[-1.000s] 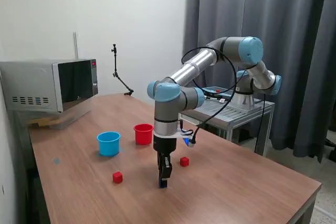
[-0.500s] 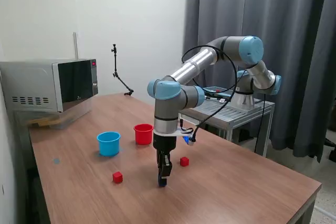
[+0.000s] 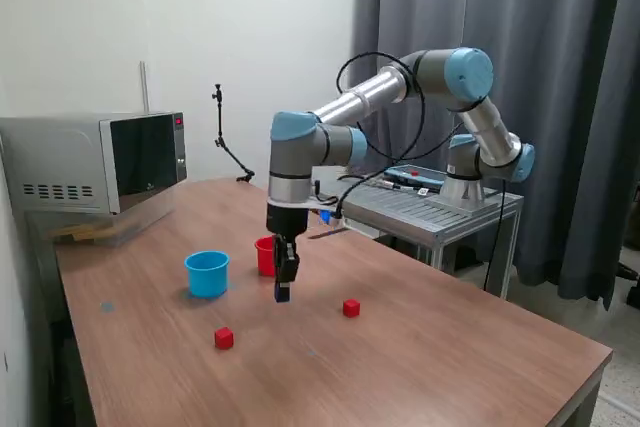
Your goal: Place red objects in the red bin, and blue objects in the blue bin.
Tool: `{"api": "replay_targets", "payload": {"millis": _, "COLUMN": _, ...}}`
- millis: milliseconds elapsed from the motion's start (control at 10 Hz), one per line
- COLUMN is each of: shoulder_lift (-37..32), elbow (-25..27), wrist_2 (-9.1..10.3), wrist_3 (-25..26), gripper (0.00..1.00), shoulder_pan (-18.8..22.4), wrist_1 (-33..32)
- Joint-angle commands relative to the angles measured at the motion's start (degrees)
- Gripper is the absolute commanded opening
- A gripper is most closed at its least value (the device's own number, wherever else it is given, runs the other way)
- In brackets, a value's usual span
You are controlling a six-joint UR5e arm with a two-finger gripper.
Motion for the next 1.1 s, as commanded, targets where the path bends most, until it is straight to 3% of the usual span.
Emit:
{"api": "replay_targets", "payload": {"millis": 0, "shoulder_lift": -1.3, "elbow": 0.9, "wrist_2": 0.04, "wrist_3": -3.1, "gripper": 0.00, "shoulder_pan": -3.0, "wrist_1": 0.7}}
{"api": "replay_targets", "payload": {"millis": 200, "shoulder_lift": -1.2, "elbow": -0.6, "wrist_2": -0.31, "wrist_3": -4.8, "gripper": 0.00, "shoulder_pan": -3.6, "wrist_1": 1.3}}
{"api": "replay_targets", "payload": {"millis": 500, "shoulder_lift": -2.5, "elbow": -0.7, "wrist_2": -0.40, "wrist_3": -4.8, "gripper": 0.00, "shoulder_pan": -9.2, "wrist_1": 1.3}}
{"api": "replay_targets", "payload": {"millis": 800, "shoulder_lift": -2.5, "elbow": -1.1, "wrist_2": -0.31, "wrist_3": -7.6, "gripper": 0.00, "shoulder_pan": -11.5, "wrist_1": 1.1}}
{"api": "replay_targets", "payload": {"millis": 1000, "shoulder_lift": -2.4, "elbow": -1.4, "wrist_2": -0.31, "wrist_3": -9.7, "gripper": 0.00, "shoulder_pan": -12.0, "wrist_1": -2.3}}
